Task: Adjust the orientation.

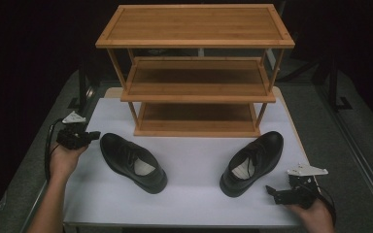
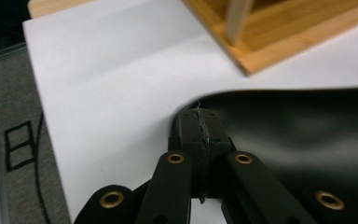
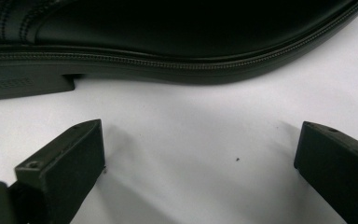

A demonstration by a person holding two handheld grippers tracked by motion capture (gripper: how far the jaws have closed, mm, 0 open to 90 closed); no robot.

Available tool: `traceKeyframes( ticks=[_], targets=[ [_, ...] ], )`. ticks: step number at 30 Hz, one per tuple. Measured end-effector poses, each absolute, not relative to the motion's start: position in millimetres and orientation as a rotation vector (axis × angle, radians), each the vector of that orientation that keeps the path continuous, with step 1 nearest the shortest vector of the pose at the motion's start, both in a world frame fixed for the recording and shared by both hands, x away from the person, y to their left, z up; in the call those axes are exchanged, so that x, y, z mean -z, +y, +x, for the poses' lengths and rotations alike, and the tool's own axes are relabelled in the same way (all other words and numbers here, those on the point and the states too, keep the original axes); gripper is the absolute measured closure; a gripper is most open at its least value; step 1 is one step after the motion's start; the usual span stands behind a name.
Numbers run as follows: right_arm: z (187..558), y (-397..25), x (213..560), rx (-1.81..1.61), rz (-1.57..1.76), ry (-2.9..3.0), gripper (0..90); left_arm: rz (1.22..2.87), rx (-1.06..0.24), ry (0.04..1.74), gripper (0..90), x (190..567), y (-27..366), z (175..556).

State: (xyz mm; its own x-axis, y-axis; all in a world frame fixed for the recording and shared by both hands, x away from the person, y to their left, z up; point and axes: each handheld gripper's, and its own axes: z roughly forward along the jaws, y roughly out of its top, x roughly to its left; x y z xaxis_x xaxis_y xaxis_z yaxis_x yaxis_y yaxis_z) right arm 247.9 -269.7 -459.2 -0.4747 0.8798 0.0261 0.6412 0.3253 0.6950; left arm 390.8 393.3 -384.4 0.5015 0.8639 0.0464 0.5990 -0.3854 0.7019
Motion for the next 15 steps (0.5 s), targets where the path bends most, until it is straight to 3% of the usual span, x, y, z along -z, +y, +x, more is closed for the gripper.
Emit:
traceKeyframes(
  ticks=[15],
  targets=[
    [247.8,-270.0,459.2,-0.93,1.356,2.24,1.2,2.13,-0.541,1.299,90.0,419.4,395.0,411.0]
  ],
)
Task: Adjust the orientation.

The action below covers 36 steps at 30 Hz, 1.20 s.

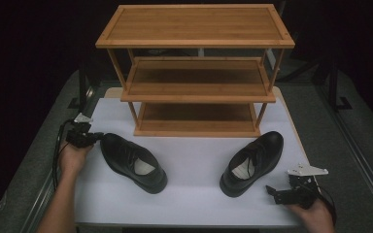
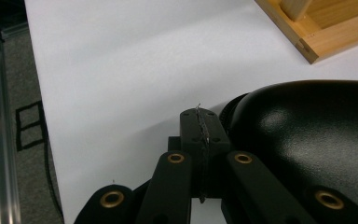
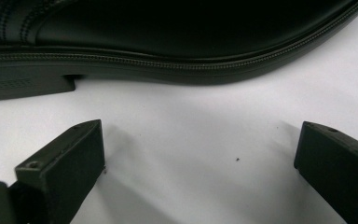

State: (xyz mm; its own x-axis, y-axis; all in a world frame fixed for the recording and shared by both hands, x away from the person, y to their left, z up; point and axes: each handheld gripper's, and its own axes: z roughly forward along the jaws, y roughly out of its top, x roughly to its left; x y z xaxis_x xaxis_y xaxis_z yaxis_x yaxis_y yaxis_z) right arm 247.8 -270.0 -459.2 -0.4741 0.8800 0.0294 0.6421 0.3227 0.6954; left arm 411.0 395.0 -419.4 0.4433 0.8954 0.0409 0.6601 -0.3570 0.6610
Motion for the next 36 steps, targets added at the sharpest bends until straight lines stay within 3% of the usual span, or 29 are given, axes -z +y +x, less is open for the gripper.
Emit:
traceKeyframes(
  ticks=[27,36],
  targets=[
    [247.7,-269.4,459.3,-0.923,1.35,2.238,1.1,2.13,-0.444,1.138,90.0,425.5,328.1,383.3],
    [247.6,-269.3,459.3,-0.923,1.351,2.238,1.2,2.136,-0.418,1.116,90.0,424.1,325.7,381.5]
  ],
)
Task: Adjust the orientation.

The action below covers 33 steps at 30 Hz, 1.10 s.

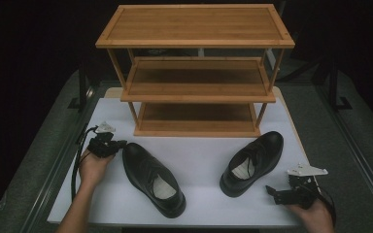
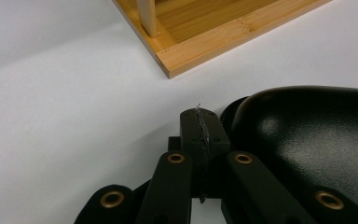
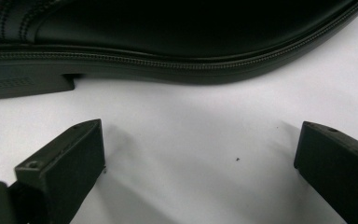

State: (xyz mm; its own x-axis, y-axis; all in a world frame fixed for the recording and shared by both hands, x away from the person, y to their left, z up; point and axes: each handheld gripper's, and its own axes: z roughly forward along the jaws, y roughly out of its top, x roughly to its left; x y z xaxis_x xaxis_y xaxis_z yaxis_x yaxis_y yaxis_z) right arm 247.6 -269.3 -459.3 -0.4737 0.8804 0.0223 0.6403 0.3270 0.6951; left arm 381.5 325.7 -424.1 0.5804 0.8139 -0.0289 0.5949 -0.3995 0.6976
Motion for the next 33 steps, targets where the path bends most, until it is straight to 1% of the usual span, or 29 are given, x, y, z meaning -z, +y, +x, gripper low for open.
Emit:
traceKeyframes(
  ticks=[8,15,20,27,33],
  targets=[
    [247.7,-269.4,459.3,-0.924,1.35,2.238,1.2,2.14,-0.411,1.107,90.0,415.7,339.6,360.1],
    [247.8,-269.6,459.2,-0.922,1.346,2.239,1.2,2.122,-0.376,1.087,90.0,412.4,354.7,319.2],
    [247.5,-269.2,459.1,-0.921,1.355,2.239,1.2,2.121,-0.357,1.068,90.0,413.8,358.4,291.5],
    [247.5,-269.2,459.1,-0.92,1.356,2.239,1.2,2.153,-0.326,1.009,90.0,425.6,345.9,264.4],
    [247.5,-269.2,459.1,-0.92,1.355,2.239,1.1,2.183,-0.297,0.958,90.0,429.5,331.1,265.9]
  ],
)
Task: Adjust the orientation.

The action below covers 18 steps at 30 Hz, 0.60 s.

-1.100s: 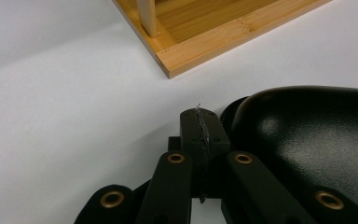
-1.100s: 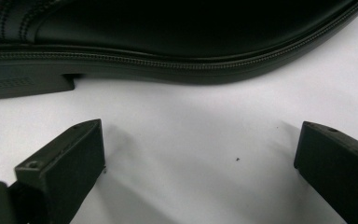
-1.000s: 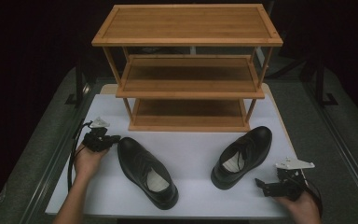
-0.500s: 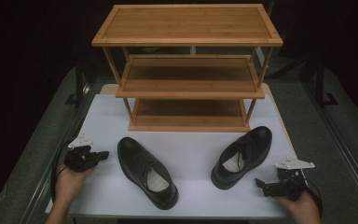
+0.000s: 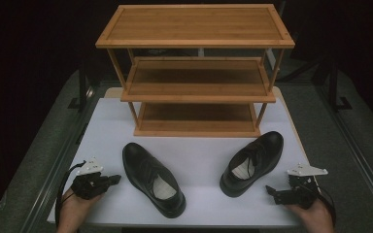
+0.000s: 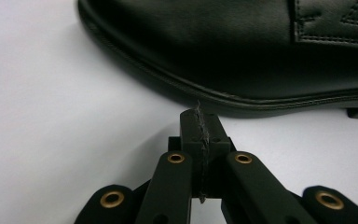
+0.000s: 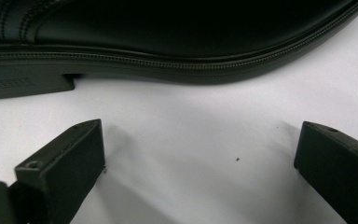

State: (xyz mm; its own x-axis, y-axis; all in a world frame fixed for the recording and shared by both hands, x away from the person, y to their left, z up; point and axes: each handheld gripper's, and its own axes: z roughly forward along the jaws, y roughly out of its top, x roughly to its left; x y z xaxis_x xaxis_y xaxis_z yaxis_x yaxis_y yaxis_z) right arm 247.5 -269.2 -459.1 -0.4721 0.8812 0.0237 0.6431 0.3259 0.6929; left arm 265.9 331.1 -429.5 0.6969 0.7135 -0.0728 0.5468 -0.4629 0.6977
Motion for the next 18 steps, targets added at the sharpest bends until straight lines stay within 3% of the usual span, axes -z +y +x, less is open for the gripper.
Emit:
traceKeyframes(
  ticks=[18],
  targets=[
    [247.6,-269.1,459.1,-0.92,1.357,2.239,1.1,2.236,-0.264,0.902,90.0,434.9,305.3,280.1]
  ],
)
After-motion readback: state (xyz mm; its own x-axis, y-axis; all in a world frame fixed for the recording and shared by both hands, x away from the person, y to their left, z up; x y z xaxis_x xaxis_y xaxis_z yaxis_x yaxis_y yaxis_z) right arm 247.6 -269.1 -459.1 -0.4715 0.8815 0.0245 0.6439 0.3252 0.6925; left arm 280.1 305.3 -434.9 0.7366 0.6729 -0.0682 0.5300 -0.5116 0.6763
